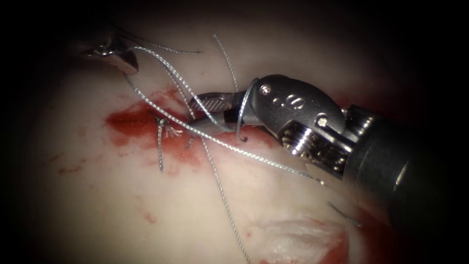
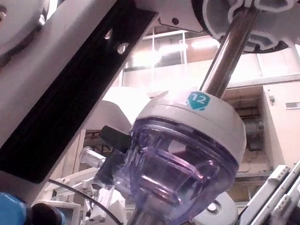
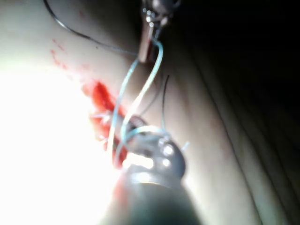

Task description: Wound Closure

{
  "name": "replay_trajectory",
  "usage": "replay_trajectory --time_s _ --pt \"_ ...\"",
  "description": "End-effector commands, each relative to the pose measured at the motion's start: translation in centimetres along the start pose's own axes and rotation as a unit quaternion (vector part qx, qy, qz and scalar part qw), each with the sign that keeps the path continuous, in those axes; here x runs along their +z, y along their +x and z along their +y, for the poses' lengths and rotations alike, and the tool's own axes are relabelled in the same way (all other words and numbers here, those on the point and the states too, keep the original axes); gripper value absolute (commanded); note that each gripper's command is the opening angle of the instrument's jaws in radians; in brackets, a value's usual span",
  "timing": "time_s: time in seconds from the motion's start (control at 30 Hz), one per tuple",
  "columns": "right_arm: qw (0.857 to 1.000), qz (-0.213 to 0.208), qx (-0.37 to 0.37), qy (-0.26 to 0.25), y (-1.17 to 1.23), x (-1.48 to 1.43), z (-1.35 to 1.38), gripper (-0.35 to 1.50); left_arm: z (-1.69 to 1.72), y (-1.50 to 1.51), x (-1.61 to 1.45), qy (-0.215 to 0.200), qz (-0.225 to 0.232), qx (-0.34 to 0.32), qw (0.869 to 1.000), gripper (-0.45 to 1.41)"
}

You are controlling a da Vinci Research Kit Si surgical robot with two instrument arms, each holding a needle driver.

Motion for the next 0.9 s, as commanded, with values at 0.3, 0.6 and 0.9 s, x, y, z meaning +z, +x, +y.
replay_trajectory --time_s 0.3,0.6,0.9 --pt "0.999 0.005 0.033 0.016 0.08 -0.04 0.07 0.04 0.09 -0.15 0.13 -0.073 0.049 0.016 0.996 -0.45" --pt "0.989 0.047 0.094 0.1 0.1 -0.02 -0.07 -0.35 -0.04 -0.35 0.31 -0.148 0.053 0.003 0.988 -0.45" --pt "0.935 0.128 0.258 0.205 0.19 0.09 -0.09 -0.35 -0.14 -0.38 0.48 -0.12 0.037 -0.002 0.992 -0.45"
